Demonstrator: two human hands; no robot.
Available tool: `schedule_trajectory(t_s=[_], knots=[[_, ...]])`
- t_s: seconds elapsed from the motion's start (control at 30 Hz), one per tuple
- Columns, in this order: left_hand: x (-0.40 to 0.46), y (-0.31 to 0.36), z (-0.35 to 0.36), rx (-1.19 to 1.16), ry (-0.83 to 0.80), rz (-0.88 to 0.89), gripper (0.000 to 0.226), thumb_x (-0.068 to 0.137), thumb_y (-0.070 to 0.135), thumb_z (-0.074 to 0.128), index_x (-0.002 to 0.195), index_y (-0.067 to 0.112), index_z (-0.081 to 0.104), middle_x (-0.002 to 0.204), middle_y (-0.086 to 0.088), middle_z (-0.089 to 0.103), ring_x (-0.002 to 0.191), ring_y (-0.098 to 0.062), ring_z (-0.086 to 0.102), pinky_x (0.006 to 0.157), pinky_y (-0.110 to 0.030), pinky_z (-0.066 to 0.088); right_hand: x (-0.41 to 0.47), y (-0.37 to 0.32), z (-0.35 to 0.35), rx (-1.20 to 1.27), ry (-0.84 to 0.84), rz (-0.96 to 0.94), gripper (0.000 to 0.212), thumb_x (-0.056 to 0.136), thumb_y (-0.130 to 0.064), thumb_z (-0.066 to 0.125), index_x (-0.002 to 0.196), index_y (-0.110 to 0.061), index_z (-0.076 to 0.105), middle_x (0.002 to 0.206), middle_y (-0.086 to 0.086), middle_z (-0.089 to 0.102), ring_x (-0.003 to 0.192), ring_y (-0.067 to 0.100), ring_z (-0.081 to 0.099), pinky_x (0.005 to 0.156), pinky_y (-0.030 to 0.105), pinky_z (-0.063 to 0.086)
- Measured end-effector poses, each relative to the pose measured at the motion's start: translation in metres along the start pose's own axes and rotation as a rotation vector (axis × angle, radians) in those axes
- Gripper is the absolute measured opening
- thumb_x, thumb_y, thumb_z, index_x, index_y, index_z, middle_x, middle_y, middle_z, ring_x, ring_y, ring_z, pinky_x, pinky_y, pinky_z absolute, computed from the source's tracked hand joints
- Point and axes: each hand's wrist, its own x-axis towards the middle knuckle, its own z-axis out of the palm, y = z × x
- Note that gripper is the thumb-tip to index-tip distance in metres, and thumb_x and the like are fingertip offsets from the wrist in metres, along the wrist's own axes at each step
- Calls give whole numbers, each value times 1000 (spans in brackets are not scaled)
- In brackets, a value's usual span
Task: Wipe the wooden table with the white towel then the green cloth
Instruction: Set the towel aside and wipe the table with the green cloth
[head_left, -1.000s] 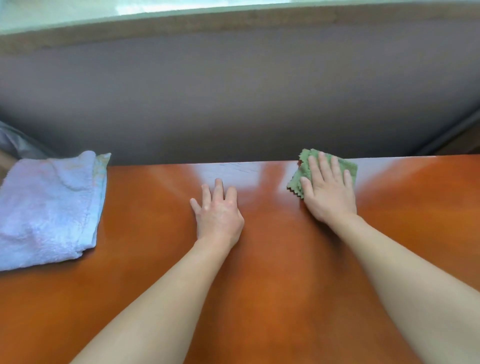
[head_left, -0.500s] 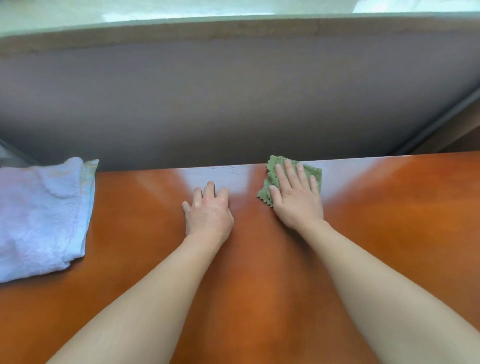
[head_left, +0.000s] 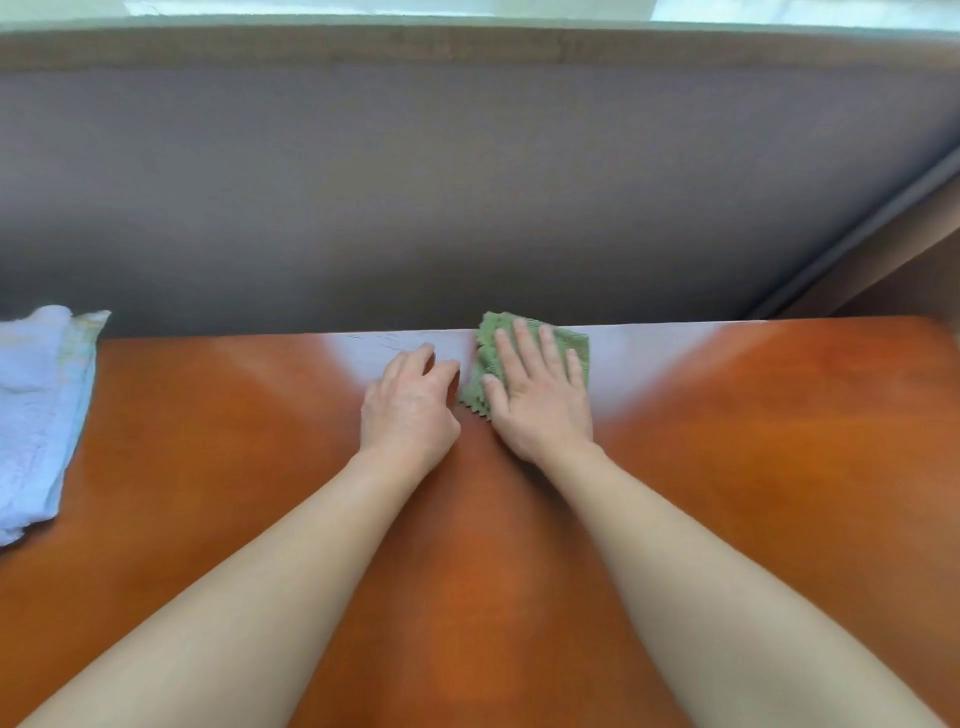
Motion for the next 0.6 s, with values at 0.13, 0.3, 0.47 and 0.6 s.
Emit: schedule_trajectory(t_s=[0.13,0.3,0.47,0.6], knots=[[3,21,9,38,-53,-33,40,75,12,46,112,24,59,129,0,49,123,-26,37,93,-41,38,3,51,-13,-21,11,129,60,100,-51,18,155,-33,0,163,-9,-10,148,15,-15,120,44,-7],[6,27,11,24,-18,-59,31,75,13,46,102,19,60,116,-3,53,116,-30,42,88,-42,40,-3,20,-4,2,21,106,61,100,-48,19,155,-31,0,162,-8,-12,148,17,-17,119,45,-10],[6,35,12,43,-1,-43,23,76,12,45,97,13,54,116,-2,53,108,-30,44,84,-42,42,-8,19,-3,-15,-17,-41,60,100,-50,19,155,-32,2,162,-10,-10,148,15,-14,119,42,-8],[8,36,14,56,-7,-37,31,72,7,45,100,17,54,112,1,52,107,-27,42,85,-39,40,-1,78,-15,-34,22,84,61,99,-52,18,155,-34,1,162,-10,-10,148,14,-14,120,43,-5]])
